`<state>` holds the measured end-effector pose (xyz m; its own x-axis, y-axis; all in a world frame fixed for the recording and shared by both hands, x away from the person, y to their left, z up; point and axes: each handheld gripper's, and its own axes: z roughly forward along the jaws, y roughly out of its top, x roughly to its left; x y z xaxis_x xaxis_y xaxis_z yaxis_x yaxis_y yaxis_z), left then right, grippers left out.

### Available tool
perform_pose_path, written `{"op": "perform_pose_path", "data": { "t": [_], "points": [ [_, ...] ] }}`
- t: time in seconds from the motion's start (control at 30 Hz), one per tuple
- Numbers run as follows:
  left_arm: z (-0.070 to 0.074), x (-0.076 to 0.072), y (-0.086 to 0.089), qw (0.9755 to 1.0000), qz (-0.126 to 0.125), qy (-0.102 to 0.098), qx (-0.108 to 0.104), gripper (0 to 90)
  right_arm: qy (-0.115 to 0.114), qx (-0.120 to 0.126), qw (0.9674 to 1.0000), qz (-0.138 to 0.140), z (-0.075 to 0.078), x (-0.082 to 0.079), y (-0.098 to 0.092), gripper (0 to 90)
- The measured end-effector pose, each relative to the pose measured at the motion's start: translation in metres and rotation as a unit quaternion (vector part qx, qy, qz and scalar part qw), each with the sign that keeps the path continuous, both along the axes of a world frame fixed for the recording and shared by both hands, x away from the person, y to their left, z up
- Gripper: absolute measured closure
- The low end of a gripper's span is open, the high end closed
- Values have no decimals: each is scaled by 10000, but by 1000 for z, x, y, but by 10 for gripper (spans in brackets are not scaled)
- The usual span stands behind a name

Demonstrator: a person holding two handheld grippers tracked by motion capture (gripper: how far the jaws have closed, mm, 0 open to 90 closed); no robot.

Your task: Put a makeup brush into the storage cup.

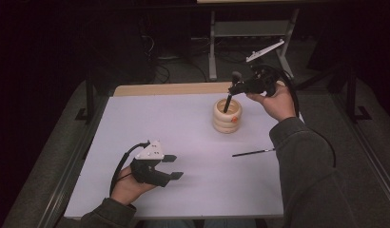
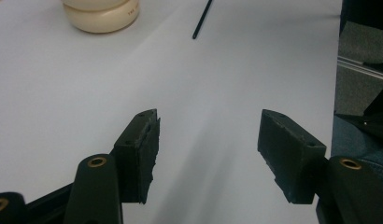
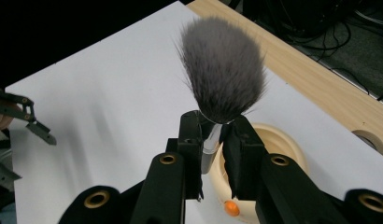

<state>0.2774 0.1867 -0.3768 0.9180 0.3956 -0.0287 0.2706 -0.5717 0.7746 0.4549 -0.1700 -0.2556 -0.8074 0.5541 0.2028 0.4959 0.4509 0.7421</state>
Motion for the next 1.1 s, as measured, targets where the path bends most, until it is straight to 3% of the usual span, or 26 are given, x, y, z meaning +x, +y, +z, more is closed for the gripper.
{"op": "perform_pose_path", "data": {
  "t": [0.27,0.53,0.87,1.1],
  "points": [
    [1,-1,0,10000,-49,-14,-11,382,31,-89,9996,-249,0,17,2,763],
    [2,0,1,10000,-31,2,-35,378,116,-118,9986,-506,-14,33,-2,763],
    [2,-1,-1,10000,-28,-16,3,365,212,-180,9970,-727,-24,36,0,762],
    [3,-1,2,9999,81,-73,-25,362,219,-135,9970,-727,-28,35,5,762]
  ]
}}
